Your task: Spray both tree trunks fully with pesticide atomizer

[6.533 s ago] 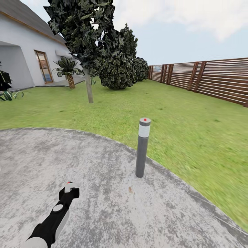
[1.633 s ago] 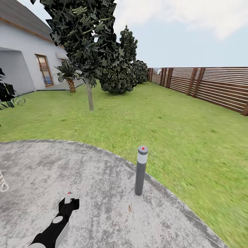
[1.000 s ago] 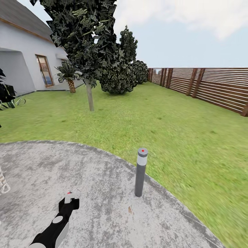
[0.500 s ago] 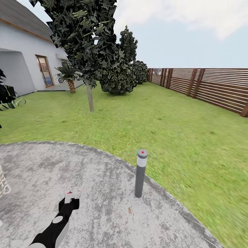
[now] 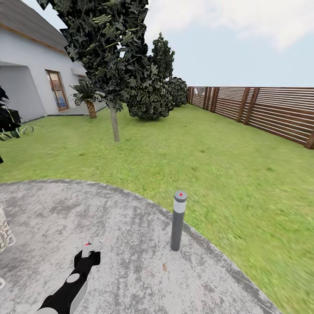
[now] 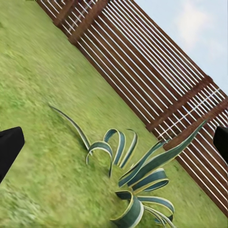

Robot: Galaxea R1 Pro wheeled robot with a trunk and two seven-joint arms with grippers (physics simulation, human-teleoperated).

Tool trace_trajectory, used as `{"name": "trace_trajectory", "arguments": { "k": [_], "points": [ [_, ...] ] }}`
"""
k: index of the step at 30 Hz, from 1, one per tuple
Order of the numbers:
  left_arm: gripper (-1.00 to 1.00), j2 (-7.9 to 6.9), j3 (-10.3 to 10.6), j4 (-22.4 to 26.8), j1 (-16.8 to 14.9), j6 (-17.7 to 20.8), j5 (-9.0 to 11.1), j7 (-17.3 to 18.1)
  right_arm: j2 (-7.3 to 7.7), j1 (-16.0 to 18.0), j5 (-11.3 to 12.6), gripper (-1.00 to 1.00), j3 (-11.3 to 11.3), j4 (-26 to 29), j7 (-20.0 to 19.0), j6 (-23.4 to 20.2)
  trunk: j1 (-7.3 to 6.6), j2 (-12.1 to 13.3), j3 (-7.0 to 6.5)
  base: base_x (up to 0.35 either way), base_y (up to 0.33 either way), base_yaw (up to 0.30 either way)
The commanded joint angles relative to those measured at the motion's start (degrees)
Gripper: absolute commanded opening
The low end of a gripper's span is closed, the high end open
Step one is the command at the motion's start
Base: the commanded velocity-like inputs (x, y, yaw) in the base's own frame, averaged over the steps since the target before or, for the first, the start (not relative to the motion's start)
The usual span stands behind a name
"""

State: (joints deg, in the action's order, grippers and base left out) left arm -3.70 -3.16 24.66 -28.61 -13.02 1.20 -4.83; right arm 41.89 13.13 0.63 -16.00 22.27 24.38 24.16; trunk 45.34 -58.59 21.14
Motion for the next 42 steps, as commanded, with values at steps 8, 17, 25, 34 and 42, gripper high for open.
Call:
{"name": "trace_trajectory", "arguments": {
  "k": [8, 17, 25, 34, 42],
  "points": [
    [-1.0, 0.01, 0.0, -0.1, 0.0, -0.2, 0.1, -0.1, -0.71, 0.0, 0.0, 1.0, 0.0, 0.0, 0.0, 0.3, -1.76, 3.2, -1.67, 0.0, 0.0, 0.219],
    [-1.0, 0.0, -0.1, -0.1, 0.0, -0.2, 0.1, -0.1, -6.88, 0.0, -0.1, 1.0, 0.1, -0.3, -6.7, 0.1, -3.74, 6.8, -3.48, 0.0, 0.0, 0.17],
    [-1.0, 0.0, 0.0, -0.1, 0.0, -0.2, 0.2, -0.1, -16.7, 0.0, -0.4, 1.0, 0.1, -6.4, -22.6, 0.2, -5.5, 10.0, -4.92, 0.0, 0.0, 0.006],
    [-1.0, 0.05, 0.0, -0.1, 0.0, -0.2, 0.2, -0.1, -25.93, 0.0, -0.4, 1.0, 0.1, -7.4, -24.8, 0.2, -7.47, 13.6, -6.53, 0.0, 0.0, 0.0],
    [-1.0, 0.08, 0.1, -0.1, 0.0, -0.2, 0.2, -0.1, -27.06, 0.0, -0.4, 1.0, -0.1, -7.4, -24.9, 0.3, -9.23, 16.8, -7.97, 0.0, 0.0, 0.0]
  ]
}}
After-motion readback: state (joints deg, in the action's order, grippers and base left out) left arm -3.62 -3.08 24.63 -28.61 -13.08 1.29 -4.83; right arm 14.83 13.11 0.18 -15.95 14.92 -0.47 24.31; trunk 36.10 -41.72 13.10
